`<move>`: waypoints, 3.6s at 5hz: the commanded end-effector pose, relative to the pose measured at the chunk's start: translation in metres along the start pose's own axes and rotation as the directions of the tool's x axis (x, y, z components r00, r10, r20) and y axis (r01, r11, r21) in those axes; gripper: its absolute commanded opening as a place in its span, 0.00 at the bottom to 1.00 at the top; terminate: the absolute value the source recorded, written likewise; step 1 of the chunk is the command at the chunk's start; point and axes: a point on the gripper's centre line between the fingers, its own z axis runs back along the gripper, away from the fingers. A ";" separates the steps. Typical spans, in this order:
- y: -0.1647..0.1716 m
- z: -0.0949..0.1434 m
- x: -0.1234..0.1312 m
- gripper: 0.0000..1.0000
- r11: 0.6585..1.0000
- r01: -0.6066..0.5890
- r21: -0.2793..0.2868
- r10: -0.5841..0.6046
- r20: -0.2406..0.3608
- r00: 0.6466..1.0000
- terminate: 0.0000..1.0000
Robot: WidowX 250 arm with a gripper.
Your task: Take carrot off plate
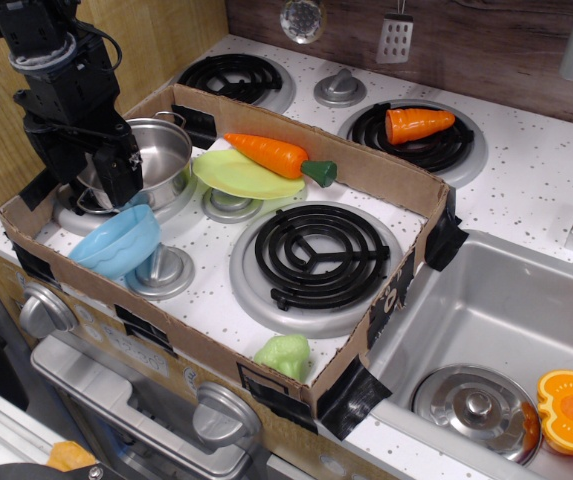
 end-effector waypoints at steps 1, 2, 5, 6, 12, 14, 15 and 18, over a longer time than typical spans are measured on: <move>0.000 0.000 0.000 1.00 1.000 0.000 0.000 0.000 0.000 1.000 0.00; -0.007 0.013 0.011 1.00 0.985 0.169 0.045 -0.171 0.056 0.984 0.00; -0.032 0.041 0.036 1.00 0.742 0.667 0.070 -0.669 0.012 0.743 0.00; -0.043 0.035 0.049 1.00 0.578 0.804 0.139 -0.815 0.060 0.576 0.00; -0.088 -0.030 0.115 1.00 0.269 0.963 0.000 -0.961 0.074 0.268 0.00; -0.087 -0.034 0.119 1.00 -0.037 0.996 0.077 -0.997 0.063 -0.042 0.00; -0.085 -0.038 0.119 1.00 -0.154 0.985 0.077 -0.984 0.075 -0.159 0.00; -0.079 -0.053 0.126 1.00 -0.171 0.983 -0.073 -0.980 0.117 -0.162 0.00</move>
